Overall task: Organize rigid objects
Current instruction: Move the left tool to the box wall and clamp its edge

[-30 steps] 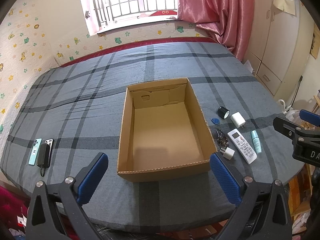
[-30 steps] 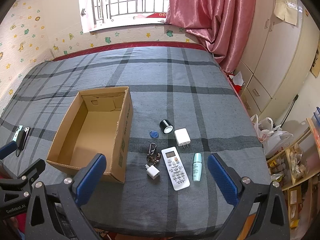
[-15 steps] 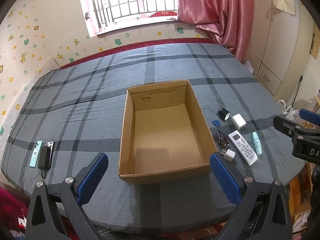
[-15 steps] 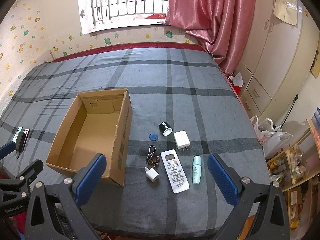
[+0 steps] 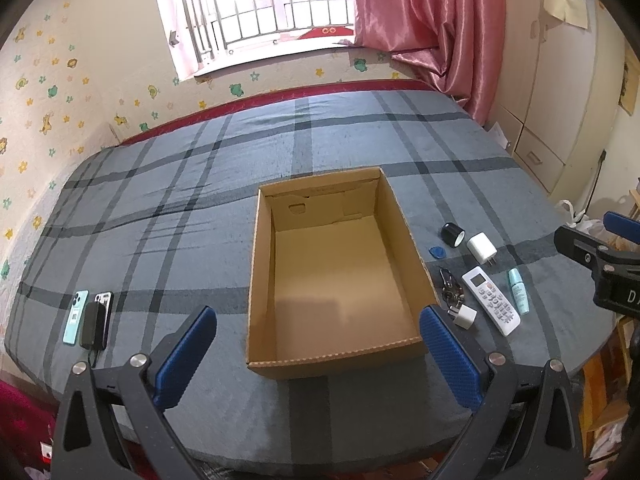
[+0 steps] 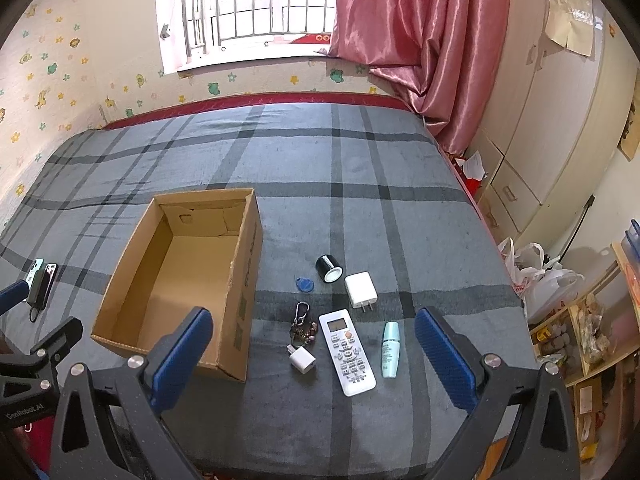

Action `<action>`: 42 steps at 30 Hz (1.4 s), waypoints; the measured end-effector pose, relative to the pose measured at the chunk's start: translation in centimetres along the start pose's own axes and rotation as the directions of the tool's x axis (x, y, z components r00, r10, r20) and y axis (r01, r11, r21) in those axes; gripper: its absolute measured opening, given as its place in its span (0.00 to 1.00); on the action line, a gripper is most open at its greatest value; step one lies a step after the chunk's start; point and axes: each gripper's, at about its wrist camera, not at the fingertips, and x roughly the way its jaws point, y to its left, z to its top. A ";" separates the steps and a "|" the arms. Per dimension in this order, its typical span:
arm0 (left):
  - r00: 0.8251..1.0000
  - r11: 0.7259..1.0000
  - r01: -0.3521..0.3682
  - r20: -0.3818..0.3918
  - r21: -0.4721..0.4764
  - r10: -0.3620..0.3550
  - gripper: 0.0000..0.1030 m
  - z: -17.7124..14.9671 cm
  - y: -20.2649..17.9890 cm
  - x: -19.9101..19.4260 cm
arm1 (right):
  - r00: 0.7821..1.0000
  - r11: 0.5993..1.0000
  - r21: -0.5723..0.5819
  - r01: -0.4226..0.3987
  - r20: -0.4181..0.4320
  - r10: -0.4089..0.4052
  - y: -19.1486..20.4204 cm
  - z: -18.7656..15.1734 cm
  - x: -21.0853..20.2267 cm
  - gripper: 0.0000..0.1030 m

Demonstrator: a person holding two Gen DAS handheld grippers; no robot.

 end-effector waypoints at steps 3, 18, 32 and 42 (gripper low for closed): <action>1.000 1.000 0.002 0.010 -0.007 -0.002 1.00 0.4 0.4 0.2 | 1.000 1.000 0.003 0.006 -0.002 -0.006 -0.2 0.2 0.2 1.00; 0.997 0.996 -0.062 -0.042 -0.057 0.059 1.00 1.0 5.7 8.5 | 0.998 0.999 0.011 0.033 -0.046 -0.032 -1.5 -0.2 4.2 1.00; 0.982 0.995 -0.066 -0.180 -0.079 0.051 1.00 0.5 8.8 19.5 | 0.989 0.998 0.019 0.054 -0.138 -0.051 -2.7 -1.3 8.8 1.00; 0.979 0.996 -0.047 -0.203 -0.073 0.032 1.00 0.4 9.0 22.4 | 0.982 0.998 0.013 0.063 -0.182 -0.060 -3.0 -1.9 10.7 1.00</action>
